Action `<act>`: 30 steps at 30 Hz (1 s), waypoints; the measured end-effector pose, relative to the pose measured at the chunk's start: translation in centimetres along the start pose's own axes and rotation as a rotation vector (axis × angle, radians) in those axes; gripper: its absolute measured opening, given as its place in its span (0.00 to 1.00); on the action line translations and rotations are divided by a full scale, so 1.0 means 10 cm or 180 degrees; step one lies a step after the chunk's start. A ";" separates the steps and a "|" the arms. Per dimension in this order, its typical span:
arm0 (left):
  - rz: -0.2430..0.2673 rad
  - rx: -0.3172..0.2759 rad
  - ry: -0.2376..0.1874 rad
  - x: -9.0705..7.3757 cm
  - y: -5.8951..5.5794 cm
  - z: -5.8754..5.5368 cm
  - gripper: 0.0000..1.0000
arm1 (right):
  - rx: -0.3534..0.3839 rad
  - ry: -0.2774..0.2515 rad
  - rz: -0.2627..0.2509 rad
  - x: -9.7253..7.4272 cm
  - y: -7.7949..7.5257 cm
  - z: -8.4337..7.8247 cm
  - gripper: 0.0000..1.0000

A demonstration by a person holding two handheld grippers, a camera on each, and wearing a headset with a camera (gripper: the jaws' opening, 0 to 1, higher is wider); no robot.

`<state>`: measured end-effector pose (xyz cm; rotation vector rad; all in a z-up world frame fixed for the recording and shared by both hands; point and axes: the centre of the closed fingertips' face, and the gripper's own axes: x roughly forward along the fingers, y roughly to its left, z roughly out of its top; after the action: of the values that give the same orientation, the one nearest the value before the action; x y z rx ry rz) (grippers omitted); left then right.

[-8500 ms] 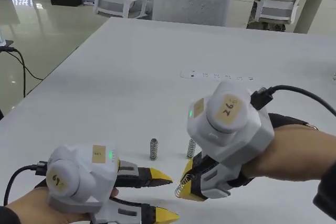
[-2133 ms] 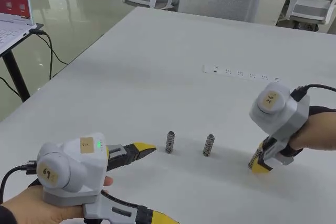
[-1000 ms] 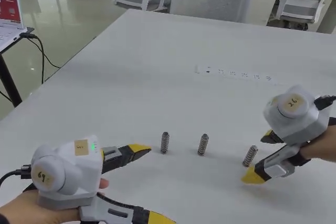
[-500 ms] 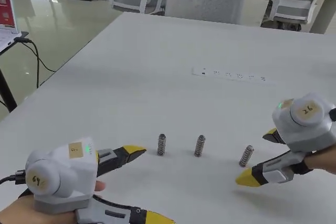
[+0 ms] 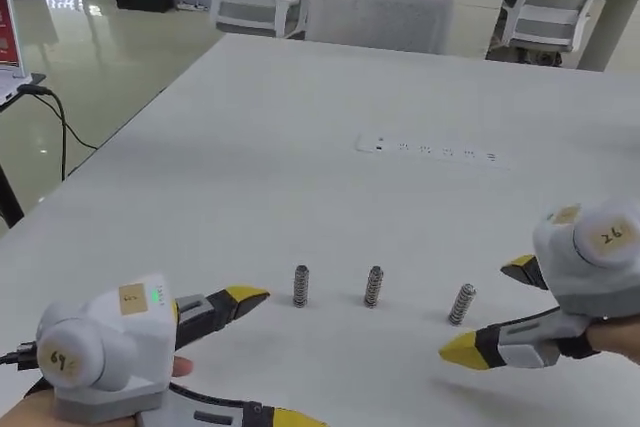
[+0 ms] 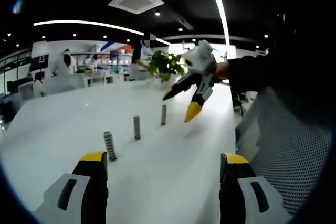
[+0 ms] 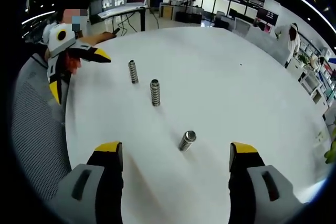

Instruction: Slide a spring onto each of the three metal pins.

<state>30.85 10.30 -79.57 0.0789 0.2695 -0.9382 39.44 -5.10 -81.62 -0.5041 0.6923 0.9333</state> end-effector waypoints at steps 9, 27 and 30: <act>0.0028 -0.0008 -0.0017 -0.01 0.02 0.01 0.84 | 0.0025 -0.0135 -0.0079 -0.12 0.10 -0.02 0.84; 0.0080 -0.0017 -0.0084 -0.04 0.04 0.05 0.83 | 0.0082 -0.0319 -0.0164 -0.29 0.30 -0.08 0.83; 0.0080 -0.0008 -0.0076 -0.05 0.04 0.05 0.83 | 0.0097 -0.0371 -0.0174 -0.31 0.32 -0.06 0.83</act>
<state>30.98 10.83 -79.02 0.0687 0.2471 -0.9134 35.27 -5.62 -80.06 -0.4363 0.5838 0.8923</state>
